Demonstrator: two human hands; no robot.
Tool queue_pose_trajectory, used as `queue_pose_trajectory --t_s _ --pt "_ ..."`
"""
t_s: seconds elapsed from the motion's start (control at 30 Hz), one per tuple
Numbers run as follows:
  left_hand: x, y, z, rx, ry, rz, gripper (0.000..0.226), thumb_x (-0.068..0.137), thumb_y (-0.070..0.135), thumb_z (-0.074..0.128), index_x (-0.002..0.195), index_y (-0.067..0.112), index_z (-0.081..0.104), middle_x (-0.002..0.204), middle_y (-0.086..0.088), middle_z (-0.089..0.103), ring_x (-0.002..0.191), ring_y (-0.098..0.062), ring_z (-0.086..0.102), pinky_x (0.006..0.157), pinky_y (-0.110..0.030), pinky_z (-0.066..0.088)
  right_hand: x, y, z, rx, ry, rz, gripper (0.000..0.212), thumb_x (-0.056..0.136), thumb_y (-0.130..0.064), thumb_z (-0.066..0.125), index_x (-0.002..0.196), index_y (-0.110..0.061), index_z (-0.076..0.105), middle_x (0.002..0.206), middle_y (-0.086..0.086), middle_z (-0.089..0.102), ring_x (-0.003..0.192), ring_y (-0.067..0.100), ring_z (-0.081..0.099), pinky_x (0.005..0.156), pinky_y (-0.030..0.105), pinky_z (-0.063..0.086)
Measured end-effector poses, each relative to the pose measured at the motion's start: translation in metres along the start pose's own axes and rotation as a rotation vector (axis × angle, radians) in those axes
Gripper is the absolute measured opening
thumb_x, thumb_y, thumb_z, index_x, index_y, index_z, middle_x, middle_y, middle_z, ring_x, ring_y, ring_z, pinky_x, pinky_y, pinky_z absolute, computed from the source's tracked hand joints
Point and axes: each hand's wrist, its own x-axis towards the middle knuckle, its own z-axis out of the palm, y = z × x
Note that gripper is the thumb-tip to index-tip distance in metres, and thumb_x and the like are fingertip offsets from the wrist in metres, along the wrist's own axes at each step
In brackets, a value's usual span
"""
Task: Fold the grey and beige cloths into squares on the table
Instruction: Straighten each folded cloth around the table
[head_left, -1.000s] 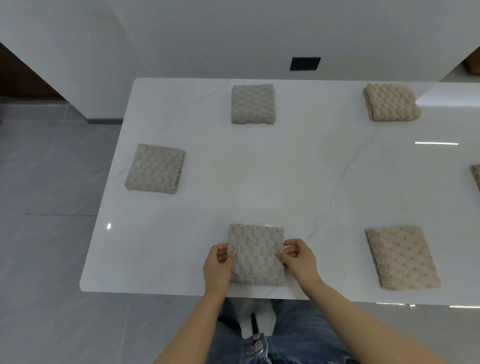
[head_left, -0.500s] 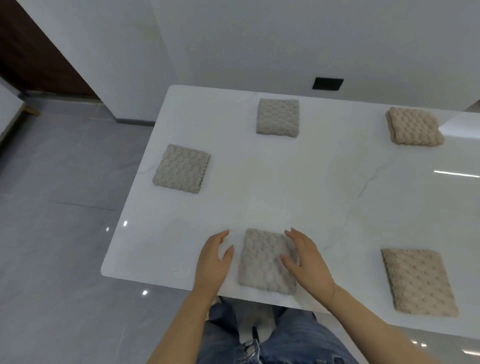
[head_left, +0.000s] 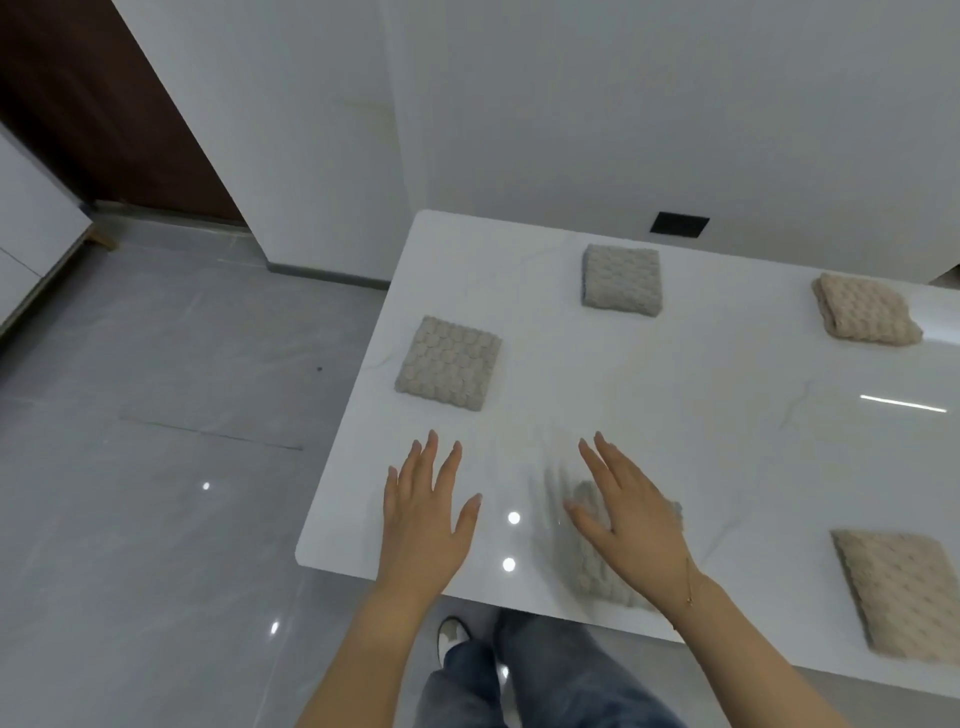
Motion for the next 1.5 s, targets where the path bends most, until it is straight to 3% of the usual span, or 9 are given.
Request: queue_pose_trajectory --t_s 0.33,0.53,0.73,0.93,1.03,1.1,1.23,1.4,1.5 --pt "0.044 -0.033 -0.032 0.090 -0.057 -0.040 0.073 0.084 0.063 0.004 0.150 0.032 0.002 0.155 0.009 -0.019 0.140 -0.005 -0.021 0.116 -0.035 -0.012 0.066 -0.021 0.017 -0.003 -0.033 -0.027 0.094 0.076 -0.080 -0.004 0.152 -0.026 0.010 0.159 -0.005 0.003 0.147 0.013 0.009 0.120 0.033 0.011" --pt "0.083 -0.057 -0.054 0.095 -0.119 -0.012 0.079 0.081 0.064 0.001 0.151 0.030 0.007 0.157 0.007 -0.015 0.144 -0.011 -0.013 0.118 -0.036 -0.005 0.087 -0.049 0.035 0.037 -0.021 0.027 0.093 0.077 -0.080 -0.003 0.151 -0.027 0.014 0.157 -0.008 0.001 0.147 0.013 0.009 0.120 0.032 0.012" --pt "0.130 -0.118 -0.074 0.102 -0.258 0.167 0.075 0.083 0.063 0.001 0.151 0.031 0.003 0.153 0.013 -0.019 0.146 -0.013 -0.010 0.119 -0.037 -0.005 0.113 -0.101 0.066 0.051 0.041 0.182 0.083 0.082 -0.074 0.009 0.151 -0.028 0.011 0.156 -0.010 -0.004 0.147 0.012 0.004 0.120 0.033 0.010" --pt "0.180 -0.190 -0.113 0.094 -0.407 0.375 0.076 0.082 0.064 0.004 0.151 0.032 0.004 0.158 0.008 -0.008 0.146 -0.016 -0.004 0.120 -0.041 0.000 0.131 -0.179 0.097 0.065 0.106 0.351 0.075 0.087 -0.065 0.020 0.151 -0.026 0.015 0.160 -0.004 0.009 0.146 0.013 0.016 0.117 0.028 0.017" --pt "0.200 -0.207 -0.134 0.070 -0.456 0.455 0.065 0.093 0.059 0.019 0.151 0.032 0.003 0.159 0.007 -0.008 0.146 -0.014 -0.009 0.119 -0.038 -0.006 0.133 -0.211 0.100 0.076 0.160 0.439 0.076 0.087 -0.064 0.020 0.151 -0.023 0.017 0.159 -0.003 0.011 0.145 0.013 0.019 0.116 0.028 0.019" --pt "0.213 -0.211 -0.140 0.052 -0.481 0.492 0.060 0.099 0.049 0.030 0.151 0.033 0.003 0.159 0.007 -0.008 0.146 -0.014 -0.009 0.119 -0.037 -0.007 0.134 -0.228 0.101 0.068 0.189 0.487 0.077 0.086 -0.065 0.018 0.151 -0.023 0.017 0.160 -0.004 0.010 0.145 0.012 0.018 0.115 0.024 0.015" --pt "0.232 -0.205 -0.138 0.048 -0.564 0.541 0.060 0.099 0.046 0.033 0.151 0.033 0.005 0.159 0.006 -0.005 0.146 -0.013 -0.006 0.118 -0.035 -0.005 0.135 -0.238 0.106 0.131 0.235 0.610 0.078 0.085 -0.067 0.017 0.151 -0.026 0.015 0.160 -0.006 0.008 0.145 0.011 0.017 0.115 0.023 0.014" --pt "0.259 -0.185 -0.117 0.096 -0.677 0.612 0.059 0.099 0.043 0.035 0.151 0.029 0.009 0.159 0.006 -0.004 0.146 -0.013 -0.005 0.119 -0.036 -0.001 0.145 -0.223 0.115 0.235 0.296 0.711 0.065 0.096 -0.051 0.038 0.151 -0.026 0.016 0.160 -0.007 0.007 0.145 0.010 0.015 0.114 0.022 0.012" --pt "0.276 -0.170 -0.108 0.027 -0.738 0.595 0.057 0.099 0.039 0.039 0.150 0.027 0.016 0.159 0.006 0.007 0.146 -0.013 0.004 0.117 -0.032 0.006 0.154 -0.212 0.114 0.261 0.290 0.759 0.064 0.097 -0.046 0.040 0.152 -0.024 0.016 0.160 -0.004 0.007 0.146 0.012 0.015 0.115 0.022 0.012"
